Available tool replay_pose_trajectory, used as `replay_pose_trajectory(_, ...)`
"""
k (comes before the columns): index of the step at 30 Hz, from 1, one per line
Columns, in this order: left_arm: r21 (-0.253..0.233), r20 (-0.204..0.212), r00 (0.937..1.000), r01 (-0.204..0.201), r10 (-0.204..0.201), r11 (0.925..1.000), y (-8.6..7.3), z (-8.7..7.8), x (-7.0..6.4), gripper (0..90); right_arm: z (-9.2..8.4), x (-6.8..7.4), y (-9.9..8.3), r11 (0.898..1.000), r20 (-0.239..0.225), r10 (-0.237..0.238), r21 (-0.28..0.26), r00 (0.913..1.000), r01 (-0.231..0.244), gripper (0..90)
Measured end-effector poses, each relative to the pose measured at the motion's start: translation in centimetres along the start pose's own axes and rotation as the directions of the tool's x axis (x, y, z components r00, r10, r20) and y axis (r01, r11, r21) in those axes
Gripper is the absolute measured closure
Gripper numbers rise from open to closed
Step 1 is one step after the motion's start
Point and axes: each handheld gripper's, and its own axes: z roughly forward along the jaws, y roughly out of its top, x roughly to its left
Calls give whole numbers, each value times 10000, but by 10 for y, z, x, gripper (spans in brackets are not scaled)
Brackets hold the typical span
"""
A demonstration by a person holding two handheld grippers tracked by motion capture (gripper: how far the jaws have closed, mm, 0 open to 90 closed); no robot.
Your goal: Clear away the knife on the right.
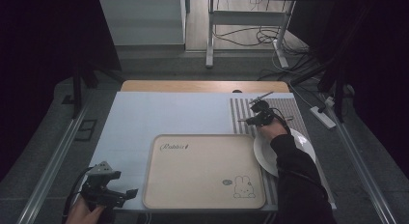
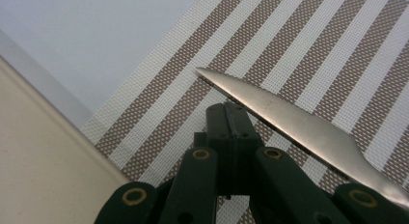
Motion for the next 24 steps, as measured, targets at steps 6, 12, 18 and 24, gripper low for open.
replay_pose_trajectory(6,26,-14,10000,-18,18,10000,0,0,0,22,11,-9,5,9998,226,173,132,9996,-176,900)
replay_pose_trajectory(12,6,-26,10000,-13,13,10000,0,0,-1,22,15,-26,12,9979,370,651,1,9972,-652,900)
replay_pose_trajectory(18,46,-45,10000,-59,59,10000,0,1,-1,22,18,-40,19,9959,743,896,13,9932,-900,900)
replay_pose_trajectory(24,53,-66,10000,-72,72,10000,0,1,-1,23,20,-55,23,9918,1069,1280,-103,9860,-1276,900)
